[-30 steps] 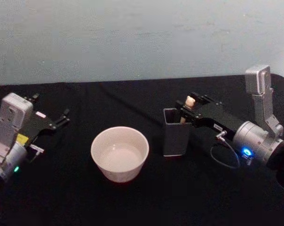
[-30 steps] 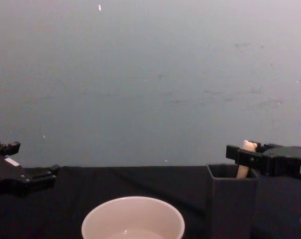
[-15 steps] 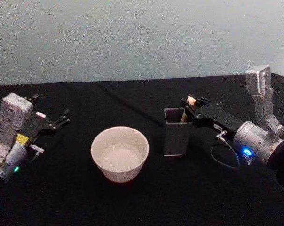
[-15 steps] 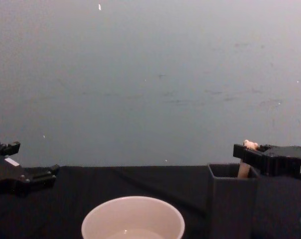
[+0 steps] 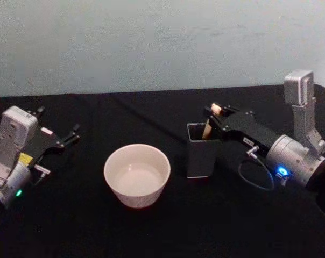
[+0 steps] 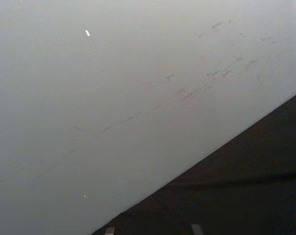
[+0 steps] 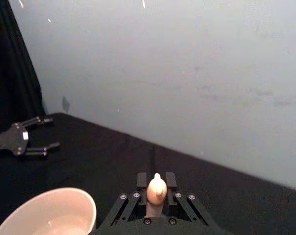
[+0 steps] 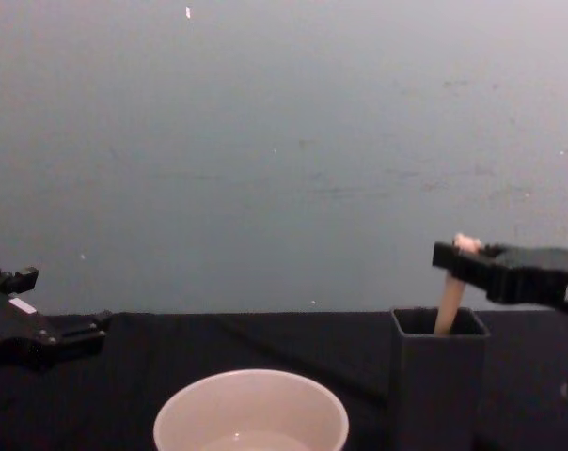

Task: Pick up the stirring spoon with one hand, stir inside the cup, then place it back in its original position.

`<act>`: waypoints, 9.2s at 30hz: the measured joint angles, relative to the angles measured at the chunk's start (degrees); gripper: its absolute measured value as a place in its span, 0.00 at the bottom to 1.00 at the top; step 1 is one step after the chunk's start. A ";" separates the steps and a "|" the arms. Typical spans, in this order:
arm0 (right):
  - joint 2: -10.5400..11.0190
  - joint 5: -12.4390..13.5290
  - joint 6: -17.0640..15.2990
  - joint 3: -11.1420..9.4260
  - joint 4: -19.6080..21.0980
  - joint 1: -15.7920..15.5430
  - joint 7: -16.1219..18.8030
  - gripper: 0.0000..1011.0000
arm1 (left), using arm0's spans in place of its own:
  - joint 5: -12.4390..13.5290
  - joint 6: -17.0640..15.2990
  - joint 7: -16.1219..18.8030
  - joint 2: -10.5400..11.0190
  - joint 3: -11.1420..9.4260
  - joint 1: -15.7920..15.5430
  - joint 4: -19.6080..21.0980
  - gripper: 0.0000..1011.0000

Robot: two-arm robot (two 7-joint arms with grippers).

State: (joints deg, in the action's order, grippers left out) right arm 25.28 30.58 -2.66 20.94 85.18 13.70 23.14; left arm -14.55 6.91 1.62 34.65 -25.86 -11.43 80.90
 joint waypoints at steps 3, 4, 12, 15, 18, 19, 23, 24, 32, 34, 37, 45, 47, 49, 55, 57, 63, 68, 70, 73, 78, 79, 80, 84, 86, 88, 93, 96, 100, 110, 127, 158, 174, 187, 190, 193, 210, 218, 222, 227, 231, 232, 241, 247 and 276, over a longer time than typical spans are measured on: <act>0.22 -0.42 0.82 -0.43 0.97 -0.17 0.26 0.21 | 0.00 0.00 0.00 0.00 0.00 0.00 0.00 0.99; 0.40 -0.69 1.38 -0.75 1.60 -0.30 0.40 0.21 | 0.00 0.00 0.00 0.00 0.00 0.00 0.00 0.99; 1.79 -1.31 4.25 -2.44 5.12 -0.81 2.34 0.21 | 0.00 0.00 0.00 0.00 0.00 0.00 0.00 0.99; 2.13 -1.46 5.19 -2.88 5.74 -0.81 2.94 0.21 | 0.00 0.00 0.00 0.00 0.00 0.00 0.00 0.99; 2.41 -1.53 6.59 -3.60 6.53 -0.62 3.67 0.21 | 0.00 0.00 0.00 0.00 0.00 0.00 0.00 0.99; 2.43 -1.53 6.87 -3.73 6.66 -0.54 3.82 0.21 | 0.00 0.00 0.00 0.00 0.00 0.00 0.00 0.99; 2.45 -1.55 7.99 -4.10 6.92 -0.11 4.36 0.21 | 0.00 0.00 0.00 0.00 0.00 0.00 0.00 0.99; 2.41 -1.69 8.52 -4.14 6.92 0.17 4.64 0.21 | 0.00 0.00 0.00 0.00 0.00 0.00 0.00 0.99; 1.51 -3.16 11.14 -2.24 4.95 2.72 7.50 0.21 | 0.00 0.00 0.00 0.00 0.00 0.00 0.00 0.99; 1.24 -3.29 11.66 -1.65 4.47 3.23 8.28 0.21 | 0.00 0.00 0.00 0.00 0.00 0.00 0.00 0.99; 0.60 -3.48 12.69 -0.41 3.50 4.23 9.74 0.21 | 0.01 0.00 0.00 0.00 0.00 0.00 0.00 0.99; -0.94 -3.52 14.14 2.90 0.68 6.23 13.23 0.21 | 0.00 0.00 0.00 0.00 0.00 0.00 0.00 0.99; -1.29 -3.31 14.49 3.97 -0.32 6.74 14.47 0.21 | 0.00 0.00 0.00 0.00 0.00 0.00 0.00 0.99; -1.65 -3.27 14.94 5.08 -1.36 7.26 15.52 0.21 | 0.00 0.00 0.00 0.00 0.00 0.00 0.00 0.99; -2.60 -3.47 16.72 7.48 -4.13 8.34 17.66 0.21 | 0.00 0.00 0.00 0.00 0.00 0.00 0.00 0.99; -2.87 -3.58 17.34 7.97 -4.98 8.58 18.04 0.21 | 0.00 0.00 0.00 0.00 0.00 0.00 0.00 0.99; -4.80 -5.63 20.53 10.21 -9.56 10.05 19.12 0.21 | 0.00 0.00 0.00 0.00 0.00 0.00 0.00 0.99; -6.95 -8.35 23.51 11.69 -14.42 11.64 18.90 0.21 | 0.00 0.00 0.00 0.00 0.00 0.00 0.00 0.99; -7.41 -8.86 24.20 11.89 -15.55 12.00 18.89 0.21 | 0.00 0.00 0.00 0.00 0.00 0.00 0.00 0.99; -8.53 -9.72 25.64 12.23 -17.82 12.77 18.96 0.21 | 0.00 0.00 0.00 0.00 0.00 0.00 0.00 0.99; -9.40 -10.47 26.74 12.56 -19.42 13.25 19.33 0.21 | 0.00 0.00 0.00 0.00 0.00 0.00 0.00 0.99; -9.56 -10.71 26.95 12.66 -19.67 13.29 19.36 0.21 | 0.00 0.00 0.00 0.00 0.00 0.00 0.00 0.99; -9.65 -10.86 27.07 12.72 -19.82 13.31 19.36 0.21 | 0.00 0.00 0.00 0.00 0.00 0.00 0.00 0.99; -10.10 -11.80 27.77 12.98 -20.77 13.49 19.29 0.21 | 0.00 0.00 0.00 0.00 0.00 0.00 0.00 0.99; -10.26 -12.13 28.01 13.06 -21.11 13.55 19.21 0.21 | 0.00 0.00 0.00 0.00 0.00 0.00 0.00 0.99; -10.52 -12.73 28.40 13.16 -21.70 13.69 19.00 0.21 | 0.00 0.00 0.00 0.00 0.00 0.00 0.00 0.99; -10.82 -13.76 28.87 13.13 -22.57 13.91 18.38 0.21 | 0.01 0.00 0.00 0.00 0.00 0.00 0.00 0.99; -10.75 -14.01 28.95 12.78 -22.59 13.91 18.07 0.21 | 0.00 0.00 0.00 0.00 0.00 0.00 0.00 0.99; -10.03 -14.09 28.89 12.28 -21.94 13.59 17.97 0.21 | 0.00 0.00 0.00 0.00 0.00 0.00 0.00 0.99; -6.32 -12.20 26.67 11.18 -15.98 10.20 19.32 0.21 | 0.00 0.00 0.00 0.00 0.00 0.00 0.00 0.99; -5.10 -9.53 23.84 13.56 -10.89 7.64 21.42 0.21 | 0.00 0.00 0.00 0.00 0.00 0.00 0.00 0.99; -7.86 -12.82 24.16 10.78 -16.16 10.01 15.82 0.21 | 0.00 0.00 0.00 0.00 0.00 0.00 0.00 0.99; -4.26 -9.73 21.94 11.20 -8.72 5.15 18.78 0.21 | 0.00 0.00 0.00 0.00 0.00 0.00 0.00 0.99; -8.10 -10.71 21.90 13.00 -12.31 7.51 17.09 0.21 | 0.00 0.00 0.00 0.00 0.00 0.00 0.00 0.99; -9.46 -11.57 22.50 12.84 -14.53 8.80 15.77 0.21 | 0.00 0.00 0.00 0.00 0.00 0.00 0.00 0.99; -10.30 -12.29 22.78 12.42 -16.25 9.71 14.70 0.21 | 0.00 0.00 0.00 0.00 0.00 0.00 0.00 0.99; -9.74 -13.44 22.83 10.14 -17.09 9.68 13.48 0.21 | 0.00 0.00 0.00 0.00 0.00 0.00 0.00 0.99; -7.37 -12.46 22.39 9.36 -13.34 7.34 14.46 0.21 | 0.00 0.00 0.00 0.00 0.00 0.00 0.00 0.99; -6.34 -11.61 22.01 9.40 -11.33 5.96 15.45 0.21 | 0.00 0.00 0.00 0.00 0.00 0.00 0.00 0.99; -5.49 -10.80 21.58 10.43 -9.18 4.59 17.09 0.21 | 0.00 0.00 0.00 0.00 0.00 0.00 0.00 0.99; -5.83 -10.53 21.43 11.64 -8.76 4.44 17.68 0.21 | 0.00 0.00 0.00 0.00 0.00 0.00 0.00 0.99; -5.83 -10.53 21.43 11.64 -8.76 4.44 17.68 0.21 | 0.00 0.00 0.01 0.00 0.00 0.00 0.00 0.99; -9.12 -11.47 22.38 12.79 -12.29 7.05 16.27 0.21 | 0.00 0.00 0.01 0.00 0.00 0.00 0.00 0.99; -10.93 -12.76 23.30 12.44 -16.00 9.16 14.45 0.21 | 0.00 0.00 0.00 0.00 0.00 0.00 0.00 0.99; -8.40 -13.72 23.79 9.49 -15.28 8.06 14.14 0.21 | 0.00 0.00 0.00 0.00 0.00 0.00 0.00 0.99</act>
State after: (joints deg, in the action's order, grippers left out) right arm 16.89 16.87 21.13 30.43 69.90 21.76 37.28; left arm -14.55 6.91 1.62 34.65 -25.86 -11.43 80.90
